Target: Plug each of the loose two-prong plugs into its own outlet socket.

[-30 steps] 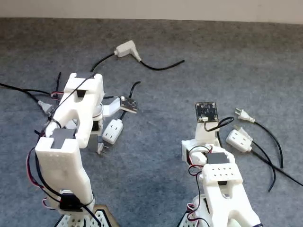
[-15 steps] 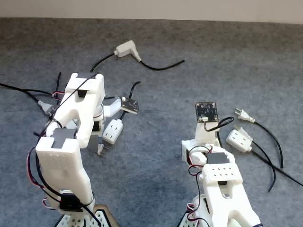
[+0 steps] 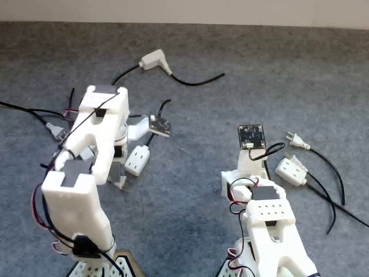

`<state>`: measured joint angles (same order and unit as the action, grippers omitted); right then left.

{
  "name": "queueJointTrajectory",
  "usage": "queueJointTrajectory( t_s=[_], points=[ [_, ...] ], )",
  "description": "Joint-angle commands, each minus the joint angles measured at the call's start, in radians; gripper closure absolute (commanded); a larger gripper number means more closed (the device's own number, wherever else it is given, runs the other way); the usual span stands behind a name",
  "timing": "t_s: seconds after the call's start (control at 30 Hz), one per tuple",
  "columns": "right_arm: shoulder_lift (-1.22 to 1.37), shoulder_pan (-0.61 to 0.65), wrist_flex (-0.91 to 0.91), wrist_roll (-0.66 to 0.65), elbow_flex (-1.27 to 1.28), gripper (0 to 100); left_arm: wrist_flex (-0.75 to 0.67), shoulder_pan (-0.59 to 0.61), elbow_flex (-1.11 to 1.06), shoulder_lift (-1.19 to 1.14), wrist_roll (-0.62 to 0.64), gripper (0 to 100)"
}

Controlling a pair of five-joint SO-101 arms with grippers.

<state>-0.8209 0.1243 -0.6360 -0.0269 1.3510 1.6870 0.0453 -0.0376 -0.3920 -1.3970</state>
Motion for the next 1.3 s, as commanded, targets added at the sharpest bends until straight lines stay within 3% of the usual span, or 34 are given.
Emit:
queueJointTrajectory(
  t_s=[0.0,0.2,0.37,0.47,0.8,0.97,1.27],
  points=[
    [-0.021,-0.012,0.024,0.011,-0.004,99.1,0.023,-0.015,-0.021,0.206,-0.072,87],
    [-0.021,-0.012,0.024,0.011,-0.004,99.1,-0.012,-0.007,-0.223,0.423,-0.071,87],
    [-0.021,-0.012,0.024,0.011,-0.004,99.1,-0.276,0.038,-0.481,0.575,-0.074,86],
    [-0.021,-0.012,0.024,0.011,-0.004,99.1,-0.437,0.042,-0.587,0.628,-0.069,81],
    [-0.021,-0.012,0.024,0.011,-0.004,99.1,-0.635,0.045,-0.61,0.499,-0.074,79],
    [-0.021,-0.012,0.024,0.011,-0.004,99.1,-0.629,0.059,-0.578,0.418,-0.075,79],
    [-0.021,-0.012,0.024,0.011,-0.004,99.1,-0.463,0.061,-0.572,0.412,-0.173,79]
  ],
)
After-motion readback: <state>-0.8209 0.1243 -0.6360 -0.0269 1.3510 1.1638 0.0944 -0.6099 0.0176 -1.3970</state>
